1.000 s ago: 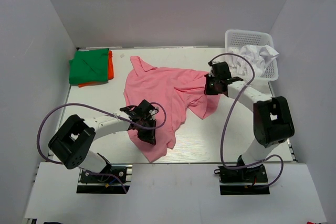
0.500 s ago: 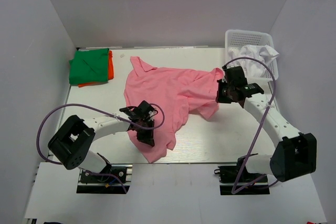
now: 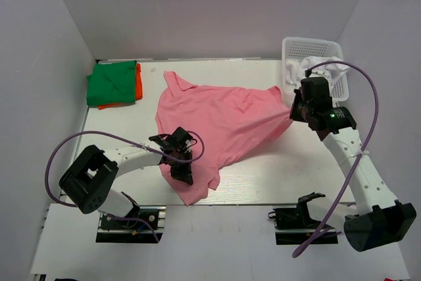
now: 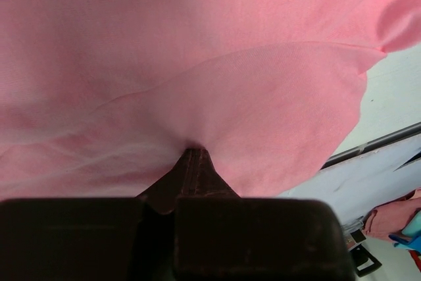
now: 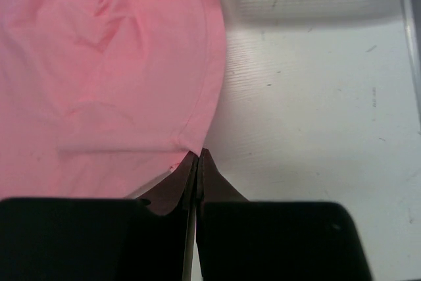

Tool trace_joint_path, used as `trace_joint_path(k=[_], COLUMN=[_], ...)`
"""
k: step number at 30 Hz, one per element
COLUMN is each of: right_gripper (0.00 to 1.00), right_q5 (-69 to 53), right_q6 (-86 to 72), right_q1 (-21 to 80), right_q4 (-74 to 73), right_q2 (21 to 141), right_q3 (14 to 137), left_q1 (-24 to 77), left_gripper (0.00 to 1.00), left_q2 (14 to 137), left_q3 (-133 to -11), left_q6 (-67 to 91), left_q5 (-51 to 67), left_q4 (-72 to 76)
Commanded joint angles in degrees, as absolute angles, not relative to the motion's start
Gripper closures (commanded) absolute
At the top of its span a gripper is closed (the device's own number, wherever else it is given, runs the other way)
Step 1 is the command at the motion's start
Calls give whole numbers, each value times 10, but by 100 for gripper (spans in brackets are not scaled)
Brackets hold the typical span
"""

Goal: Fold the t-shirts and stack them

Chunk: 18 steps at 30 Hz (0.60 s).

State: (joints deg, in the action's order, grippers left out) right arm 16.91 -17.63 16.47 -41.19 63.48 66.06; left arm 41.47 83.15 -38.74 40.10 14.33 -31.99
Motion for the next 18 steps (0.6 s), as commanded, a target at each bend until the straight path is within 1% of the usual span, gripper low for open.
trace_joint_path(k=[1,4,10,11,13,14,15,16,17,18], right_gripper=[100,100,100,100,100,100,100,100,95,62], right_q5=[253,272,287,310,347,375,438,449,445,437], right_q6=[-192,-203,-266,-307,-340,-363,-426,-434,-436,-429], right_q1=[155,151,132,129,123,120,118,114,110,110], right_q4=[-445,-466,-509,-530,-564,-596,-616,-622,-622,-608], right_q2=[619,611,605,600,588,580,575,564,560,562], right_q3=[695,701,623,595,581,574,573,570,563,558], left_q1=[418,418,413,408,408,408,408,408,408,408], left_gripper=[100,100,100,100,100,100,100,100,100,100], left_q2=[859,859,859,859,853,853,853,853,853,853], left_q3=[-354,-354,-372,-372,-386,-386,-402,-409,-417,-435], left_q6=[399,404,424,425,439,445,450,450,455,455], left_q5=[78,71,35,27,2,-4,-10,-24,-31,-39], left_q4=[-375,-375,-420,-430,-461,-471,-482,-507,-519,-531])
